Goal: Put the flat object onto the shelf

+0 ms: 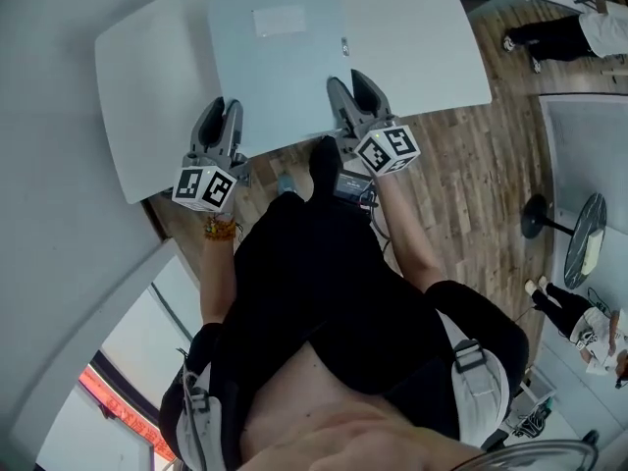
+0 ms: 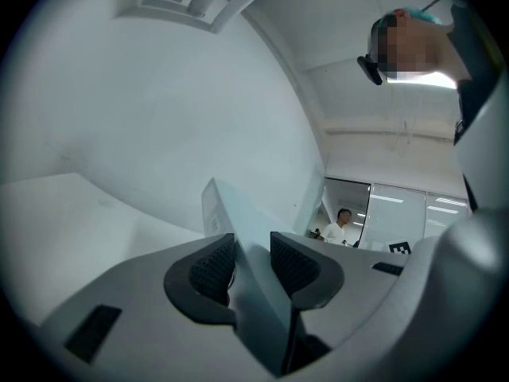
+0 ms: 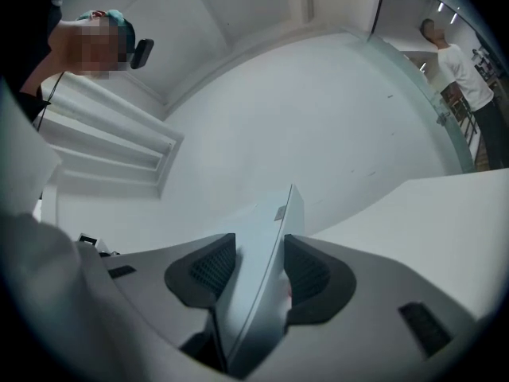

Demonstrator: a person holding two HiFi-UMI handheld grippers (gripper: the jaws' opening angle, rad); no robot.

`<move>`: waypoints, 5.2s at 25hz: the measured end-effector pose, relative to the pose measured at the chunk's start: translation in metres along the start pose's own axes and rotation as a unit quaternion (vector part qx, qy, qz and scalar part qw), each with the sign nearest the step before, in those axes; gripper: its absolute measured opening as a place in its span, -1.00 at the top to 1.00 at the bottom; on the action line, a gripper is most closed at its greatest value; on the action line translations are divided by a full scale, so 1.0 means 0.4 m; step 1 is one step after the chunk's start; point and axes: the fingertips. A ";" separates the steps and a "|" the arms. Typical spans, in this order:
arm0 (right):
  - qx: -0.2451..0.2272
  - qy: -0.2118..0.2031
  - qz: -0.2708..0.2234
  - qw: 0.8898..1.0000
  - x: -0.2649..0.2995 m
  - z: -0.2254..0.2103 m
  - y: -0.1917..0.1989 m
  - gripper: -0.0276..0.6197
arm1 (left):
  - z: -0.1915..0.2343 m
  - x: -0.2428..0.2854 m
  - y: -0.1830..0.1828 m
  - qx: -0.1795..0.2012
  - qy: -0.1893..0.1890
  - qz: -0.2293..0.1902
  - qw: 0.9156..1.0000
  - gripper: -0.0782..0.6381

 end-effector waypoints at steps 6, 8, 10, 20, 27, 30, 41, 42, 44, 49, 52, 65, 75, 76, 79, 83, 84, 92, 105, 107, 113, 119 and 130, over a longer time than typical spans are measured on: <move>0.026 0.030 0.051 0.998 -0.002 -0.073 0.119 0.35 | 0.048 0.008 0.135 -0.026 -0.006 0.049 0.998 0.40; 0.033 0.037 0.064 0.997 -0.002 -0.094 0.149 0.35 | 0.059 0.010 0.166 -0.031 -0.009 0.062 0.998 0.40; 0.037 0.040 0.075 0.996 -0.003 -0.111 0.174 0.35 | 0.066 0.011 0.197 -0.036 -0.014 0.076 0.996 0.40; 0.050 0.055 0.123 0.990 -0.007 -0.161 0.283 0.35 | 0.097 -0.008 0.308 -0.046 -0.028 0.127 0.990 0.40; 0.045 0.059 0.144 0.987 -0.012 -0.180 0.317 0.33 | 0.105 -0.013 0.351 -0.036 -0.028 0.151 0.987 0.38; 0.043 0.061 0.147 0.986 -0.009 -0.184 0.315 0.30 | 0.110 -0.011 0.349 -0.040 -0.029 0.146 0.988 0.36; 0.035 0.057 0.172 0.983 -0.096 -0.150 0.299 0.20 | 0.060 -0.117 0.336 -0.046 -0.024 0.155 0.987 0.26; 0.035 0.056 0.174 0.982 -0.103 -0.143 0.300 0.20 | 0.049 -0.124 0.340 -0.045 -0.020 0.158 0.986 0.26; 0.035 0.056 0.183 0.981 -0.114 -0.132 0.309 0.20 | 0.031 -0.130 0.353 -0.047 -0.012 0.164 0.985 0.26; 0.041 0.070 0.213 0.974 -0.133 -0.131 0.351 0.20 | 0.018 -0.131 0.378 -0.046 -0.018 0.180 0.982 0.27; 0.036 0.074 0.217 0.973 -0.132 -0.133 0.359 0.21 | 0.031 -0.130 0.386 -0.042 -0.024 0.188 0.981 0.35; 0.034 0.078 0.223 0.971 -0.030 -0.180 0.340 0.23 | 0.098 -0.034 0.378 -0.016 -0.031 0.201 0.979 0.35; 0.031 0.072 0.220 0.972 0.035 -0.203 0.308 0.22 | 0.133 0.039 0.333 0.025 -0.037 0.198 0.979 0.36; 0.024 0.073 0.216 0.973 0.034 -0.201 0.303 0.23 | 0.131 0.036 0.324 0.037 -0.040 0.192 0.980 0.36; -0.016 0.085 0.181 0.980 0.029 -0.193 0.256 0.24 | 0.117 0.029 0.287 0.069 -0.048 0.166 0.983 0.36; -0.046 0.077 0.129 0.988 0.038 -0.159 0.158 0.26 | 0.079 0.057 0.214 0.124 -0.050 0.129 0.983 0.36; -0.052 0.073 0.117 0.989 0.042 -0.144 0.132 0.28 | 0.067 0.067 0.194 0.136 -0.050 0.119 0.982 0.36; -0.120 0.058 0.038 0.990 0.054 -0.012 0.004 0.38 | -0.009 0.117 0.057 0.195 -0.054 0.045 0.978 0.40; -0.174 0.063 -0.007 0.983 0.045 0.059 -0.052 0.46 | -0.108 0.147 -0.031 0.232 -0.055 -0.010 0.971 0.43; -0.178 0.069 -0.011 0.982 0.052 0.044 -0.052 0.46 | -0.110 0.162 -0.022 0.234 -0.055 -0.011 0.971 0.44; -0.187 0.075 -0.013 0.979 0.053 0.087 -0.031 0.49 | -0.118 0.133 -0.029 0.242 -0.057 -0.011 0.968 0.47; -0.200 0.083 -0.015 0.976 0.081 0.012 -0.015 0.57 | -0.115 0.215 0.039 0.248 -0.058 -0.001 0.967 0.58; -0.212 0.070 -0.003 0.975 0.080 0.094 0.026 0.76 | -0.091 0.152 0.043 0.252 -0.074 0.015 0.965 0.72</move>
Point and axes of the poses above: the fingertips, and each gripper's own axes: x forward along the fingers, z to its left, y out of its underside, and after that the axes turned 5 degrees about x, right-handed
